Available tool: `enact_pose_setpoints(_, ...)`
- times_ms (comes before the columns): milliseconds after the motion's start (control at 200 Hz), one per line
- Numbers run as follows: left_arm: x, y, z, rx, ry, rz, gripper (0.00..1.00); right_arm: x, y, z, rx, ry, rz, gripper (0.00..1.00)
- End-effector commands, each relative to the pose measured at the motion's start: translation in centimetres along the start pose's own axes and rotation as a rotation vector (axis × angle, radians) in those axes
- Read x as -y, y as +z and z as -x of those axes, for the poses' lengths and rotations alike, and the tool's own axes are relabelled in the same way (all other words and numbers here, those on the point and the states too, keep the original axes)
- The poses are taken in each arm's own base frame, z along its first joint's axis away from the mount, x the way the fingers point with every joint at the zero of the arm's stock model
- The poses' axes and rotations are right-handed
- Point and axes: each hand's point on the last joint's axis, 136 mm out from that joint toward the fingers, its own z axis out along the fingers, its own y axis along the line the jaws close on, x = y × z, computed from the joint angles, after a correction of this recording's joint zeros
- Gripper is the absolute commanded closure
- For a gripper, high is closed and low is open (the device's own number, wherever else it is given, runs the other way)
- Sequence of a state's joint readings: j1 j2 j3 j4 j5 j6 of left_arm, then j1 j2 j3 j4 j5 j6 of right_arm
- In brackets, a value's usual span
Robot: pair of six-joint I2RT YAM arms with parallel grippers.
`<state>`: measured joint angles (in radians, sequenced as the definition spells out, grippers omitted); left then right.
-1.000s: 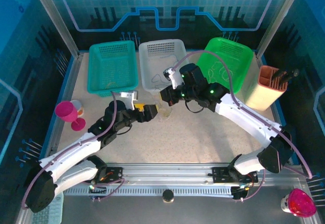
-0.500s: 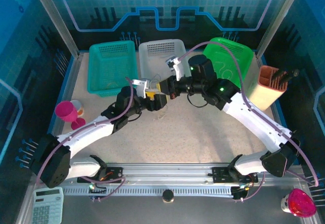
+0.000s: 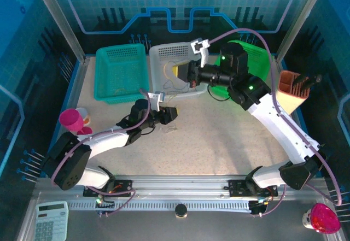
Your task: Untangle the cables
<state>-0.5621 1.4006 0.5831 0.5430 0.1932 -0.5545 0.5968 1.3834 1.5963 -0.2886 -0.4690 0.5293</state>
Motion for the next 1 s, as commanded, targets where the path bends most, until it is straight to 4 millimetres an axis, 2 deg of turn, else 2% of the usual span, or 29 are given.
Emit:
enact_pose_setpoints(0, 0.4, 0.5, -0.8, 0.0, -0.026, -0.046, 0.58, -1.1, -1.2, 4.0, 0.098, -0.017, 0.053, 1.0)
enact_pose_setpoints(155, -0.2, 1.4, -2.3, -0.03, -0.047, -0.043, 0.57, -0.5, -2.9, 7.8, 0.201, 0.005, 0.067, 1.0)
enact_pose_setpoints(305, -0.4, 2.1, -3.0, -0.043, -0.058, -0.045, 0.58, -0.4, -3.8, 9.7, 0.247, 0.006, 0.079, 1.0)
enact_pose_setpoints(350, -0.4, 2.2, -3.3, -0.046, -0.061, -0.046, 0.6, -0.5, -4.1, 10.1, 0.258, 0.004, 0.084, 1.0)
enact_pose_setpoints(450, -0.4, 2.4, -3.5, -0.052, -0.064, -0.051, 0.75, -0.7, -4.5, 11.0, 0.275, -0.006, 0.089, 1.0)
enact_pose_setpoints(525, -0.5, 2.5, -3.7, -0.057, -0.071, -0.052, 0.75, -0.8, -4.7, 11.5, 0.283, -0.009, 0.091, 1.0)
enact_pose_setpoints(620, -0.3, 2.5, -3.7, -0.054, -0.08, -0.059, 0.65, -0.7, -4.9, 11.7, 0.287, -0.011, 0.089, 1.0)
enact_pose_setpoints(735, 0.5, 2.0, -3.1, -0.043, -0.077, -0.075, 0.48, 0.1, -4.5, 11.3, 0.274, 0.0, 0.078, 1.0)
enact_pose_setpoints(995, 1.8, -0.6, -0.6, 0.023, -0.055, -0.045, 0.07, 3.7, -2.3, 9.2, 0.218, 0.049, 0.023, 1.0)
